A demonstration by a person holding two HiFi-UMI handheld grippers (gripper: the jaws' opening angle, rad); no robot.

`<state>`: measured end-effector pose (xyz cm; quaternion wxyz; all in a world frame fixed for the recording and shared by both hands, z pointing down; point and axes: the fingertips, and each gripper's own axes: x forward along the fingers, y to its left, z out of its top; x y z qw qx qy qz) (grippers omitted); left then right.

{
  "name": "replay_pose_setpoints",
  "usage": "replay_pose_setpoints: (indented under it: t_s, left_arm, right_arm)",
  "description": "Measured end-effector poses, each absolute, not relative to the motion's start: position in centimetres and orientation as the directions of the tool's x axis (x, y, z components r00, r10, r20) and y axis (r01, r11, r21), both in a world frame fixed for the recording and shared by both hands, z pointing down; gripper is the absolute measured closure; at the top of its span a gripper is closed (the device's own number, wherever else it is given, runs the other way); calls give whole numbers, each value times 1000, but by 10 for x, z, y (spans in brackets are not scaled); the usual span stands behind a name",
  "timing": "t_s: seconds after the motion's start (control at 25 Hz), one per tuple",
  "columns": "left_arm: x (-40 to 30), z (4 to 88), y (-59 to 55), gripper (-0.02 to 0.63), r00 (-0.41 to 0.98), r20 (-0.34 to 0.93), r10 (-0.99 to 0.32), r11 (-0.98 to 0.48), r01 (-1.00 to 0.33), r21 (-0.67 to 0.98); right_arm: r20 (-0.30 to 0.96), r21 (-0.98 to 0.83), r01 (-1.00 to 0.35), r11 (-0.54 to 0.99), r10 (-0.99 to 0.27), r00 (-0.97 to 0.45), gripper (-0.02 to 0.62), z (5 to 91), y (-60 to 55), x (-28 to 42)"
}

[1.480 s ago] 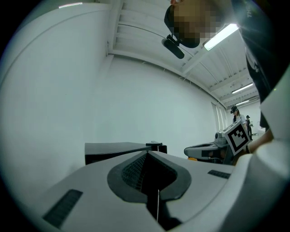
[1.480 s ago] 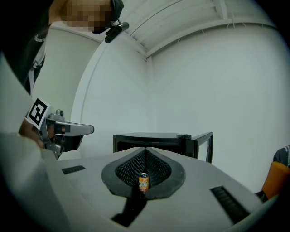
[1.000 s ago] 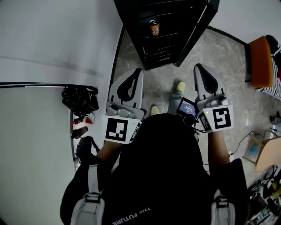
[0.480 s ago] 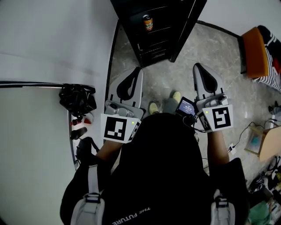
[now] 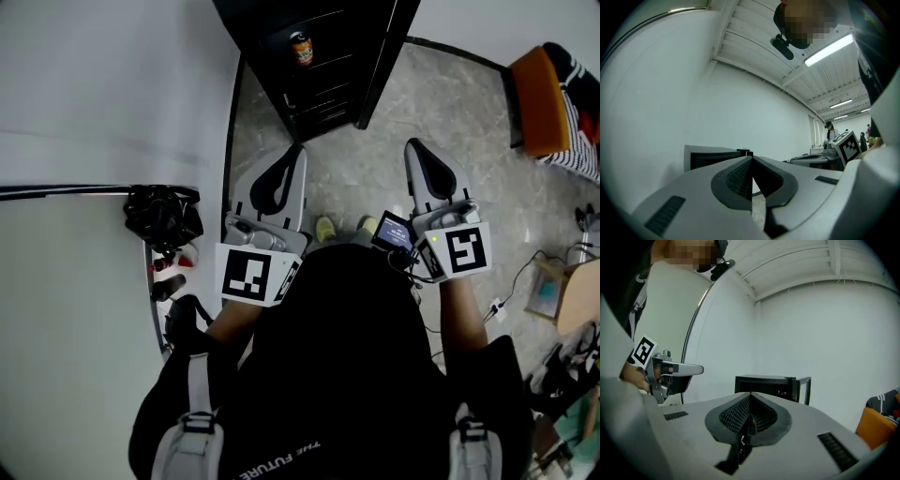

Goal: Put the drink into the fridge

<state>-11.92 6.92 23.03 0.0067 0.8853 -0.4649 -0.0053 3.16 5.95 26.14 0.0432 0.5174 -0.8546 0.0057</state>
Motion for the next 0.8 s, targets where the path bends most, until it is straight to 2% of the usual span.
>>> replay_pose_setpoints:
  t_s: [0.8]
  left_arm:
    - [-111,236,76,594,600,-12,-800,-600,-799,36]
  right_arm:
    - [125,37,-892,450,-888,-442,582,273,77,38]
